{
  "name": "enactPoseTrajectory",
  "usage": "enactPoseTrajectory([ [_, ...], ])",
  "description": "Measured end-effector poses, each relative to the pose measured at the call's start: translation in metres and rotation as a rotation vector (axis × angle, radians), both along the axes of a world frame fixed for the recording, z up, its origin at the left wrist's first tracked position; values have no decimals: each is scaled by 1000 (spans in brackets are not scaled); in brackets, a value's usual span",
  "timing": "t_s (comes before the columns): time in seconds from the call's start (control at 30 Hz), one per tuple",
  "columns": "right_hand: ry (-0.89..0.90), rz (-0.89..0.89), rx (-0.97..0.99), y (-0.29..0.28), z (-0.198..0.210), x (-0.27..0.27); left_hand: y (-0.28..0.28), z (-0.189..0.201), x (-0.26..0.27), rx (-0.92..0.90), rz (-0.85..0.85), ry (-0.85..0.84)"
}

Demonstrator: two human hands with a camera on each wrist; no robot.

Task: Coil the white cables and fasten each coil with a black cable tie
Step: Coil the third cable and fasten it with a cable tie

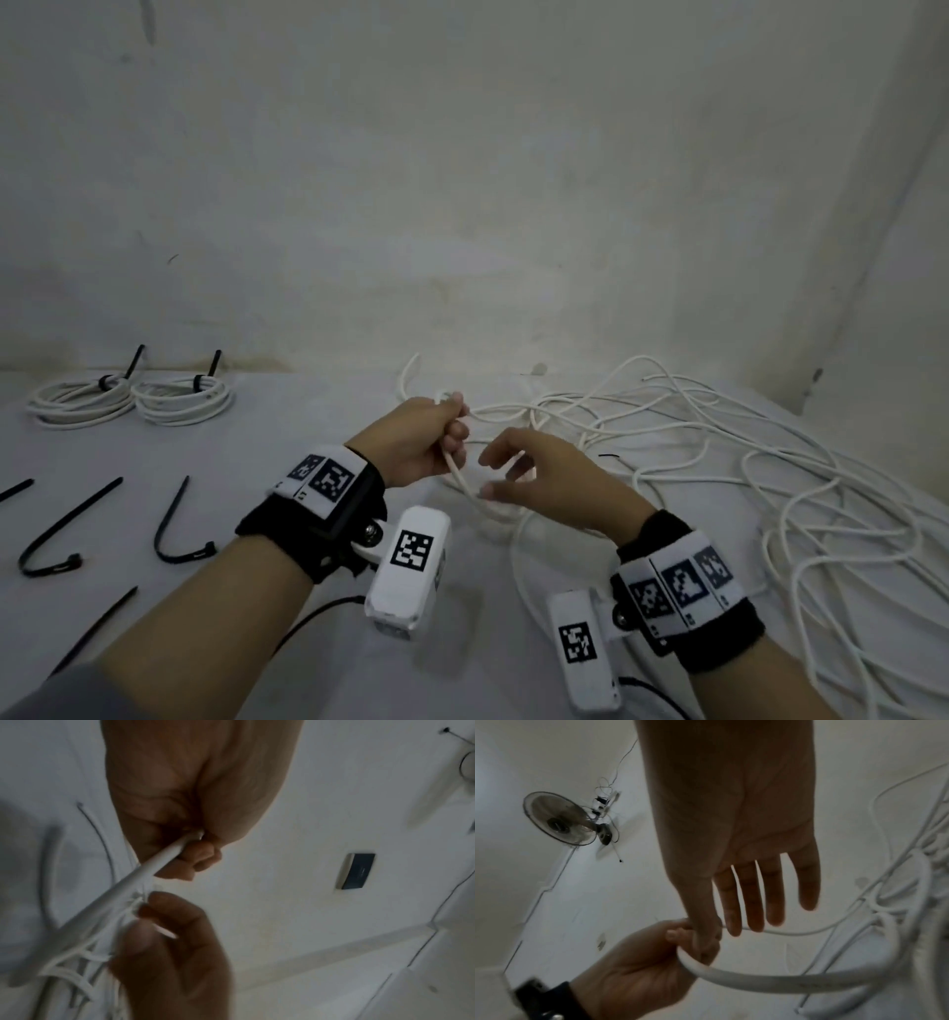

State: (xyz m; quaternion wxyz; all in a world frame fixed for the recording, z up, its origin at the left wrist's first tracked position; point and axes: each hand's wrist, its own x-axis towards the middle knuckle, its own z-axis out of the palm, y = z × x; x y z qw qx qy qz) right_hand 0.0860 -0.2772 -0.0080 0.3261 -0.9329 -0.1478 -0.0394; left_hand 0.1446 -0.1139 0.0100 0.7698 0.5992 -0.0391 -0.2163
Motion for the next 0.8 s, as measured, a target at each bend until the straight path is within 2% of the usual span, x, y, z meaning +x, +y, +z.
enactPoseTrajectory([
  [0.07, 138, 128, -10, -1, -7, -1, -2, 11, -1, -98, -2, 36],
  [0.17, 144, 242, 201, 4, -15, -3, -1, 26, -3, -171, 1, 25],
  [0.23, 90, 220, 406, 4, -13, -1, 1, 27, -6, -50, -93, -95],
  [0.3, 51, 175, 713, 4, -5, -2, 6, 27, -15, 177, -273, -280],
  [0.4, 38, 133, 1204, 6, 14, -4, 6, 19, -34, 401, -530, -609],
  [0.47, -10, 118, 1400, 5, 25, -3, 1, 7, -39, 469, -552, -734],
  [0.5, -47, 107, 1454, 4, 29, -1, 0, 2, -39, 456, -527, -737],
  [0.57, -136, 49, 1501, 0, 33, 3, 1, -6, -39, 380, -450, -673],
  [0.63, -192, -63, 1472, -6, 31, 7, 4, -9, -40, 388, -338, -610],
  [0.7, -211, -219, 1336, -10, 25, 6, 9, -11, -37, 440, -208, -651],
  [0.8, -284, -372, 1001, -10, 18, -1, 15, -12, -30, 464, -95, -714],
])
